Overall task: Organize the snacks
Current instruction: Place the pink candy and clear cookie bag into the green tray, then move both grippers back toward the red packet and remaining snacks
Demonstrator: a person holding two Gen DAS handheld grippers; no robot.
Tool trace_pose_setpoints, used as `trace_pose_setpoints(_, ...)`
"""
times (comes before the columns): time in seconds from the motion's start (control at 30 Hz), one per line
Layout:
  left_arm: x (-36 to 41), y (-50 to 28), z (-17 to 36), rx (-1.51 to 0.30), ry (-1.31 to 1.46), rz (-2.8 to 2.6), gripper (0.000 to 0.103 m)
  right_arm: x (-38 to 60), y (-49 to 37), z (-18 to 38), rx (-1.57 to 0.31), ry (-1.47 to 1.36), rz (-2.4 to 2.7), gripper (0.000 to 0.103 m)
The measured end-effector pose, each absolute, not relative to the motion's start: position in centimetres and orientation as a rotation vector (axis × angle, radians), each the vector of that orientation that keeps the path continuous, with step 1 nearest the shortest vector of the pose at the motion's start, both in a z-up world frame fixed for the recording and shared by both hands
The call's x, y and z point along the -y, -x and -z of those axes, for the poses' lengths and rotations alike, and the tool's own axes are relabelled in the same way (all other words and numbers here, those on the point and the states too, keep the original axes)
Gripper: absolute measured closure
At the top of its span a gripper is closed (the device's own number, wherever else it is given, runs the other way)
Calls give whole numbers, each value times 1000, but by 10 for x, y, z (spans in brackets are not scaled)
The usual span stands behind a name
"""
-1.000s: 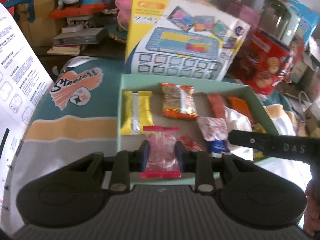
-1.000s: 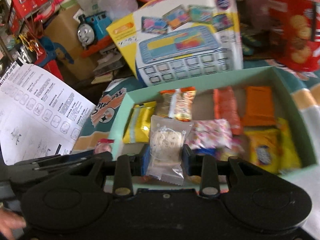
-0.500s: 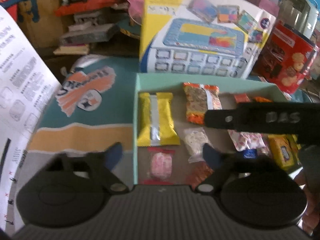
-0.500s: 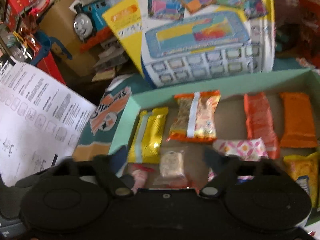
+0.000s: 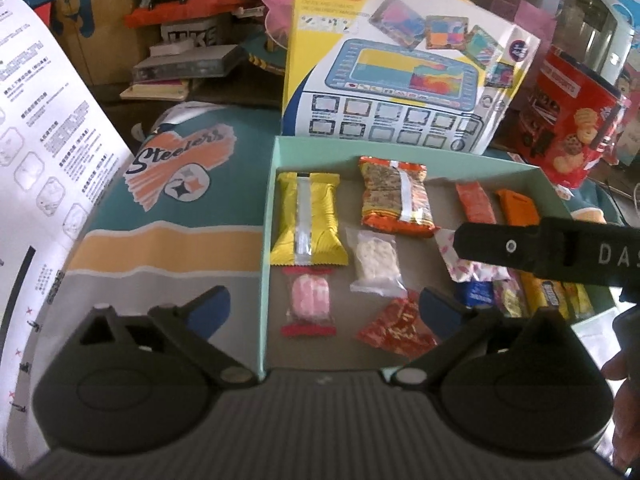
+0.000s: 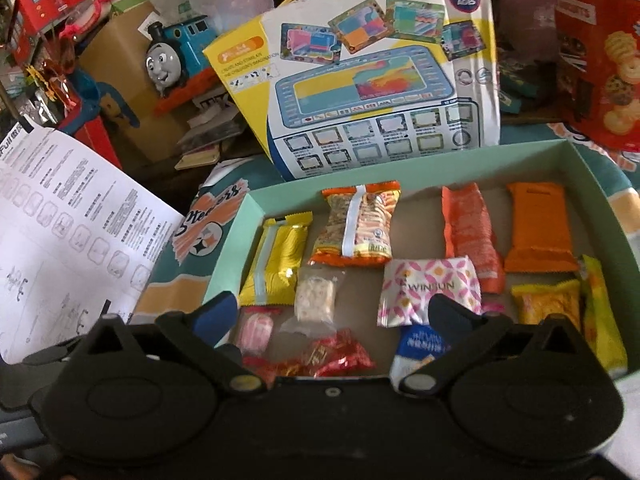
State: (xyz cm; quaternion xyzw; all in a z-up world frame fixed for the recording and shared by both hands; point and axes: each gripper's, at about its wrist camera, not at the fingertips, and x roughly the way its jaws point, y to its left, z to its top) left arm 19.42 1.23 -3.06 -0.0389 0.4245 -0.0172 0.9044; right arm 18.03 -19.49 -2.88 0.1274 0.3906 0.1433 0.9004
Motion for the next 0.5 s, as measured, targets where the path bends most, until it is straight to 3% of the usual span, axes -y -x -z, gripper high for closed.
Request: trace_pose_setpoints(0.5, -30, -130, 25, -880, 99, 11, 0, 205, -108, 26, -829, -278, -286, 0)
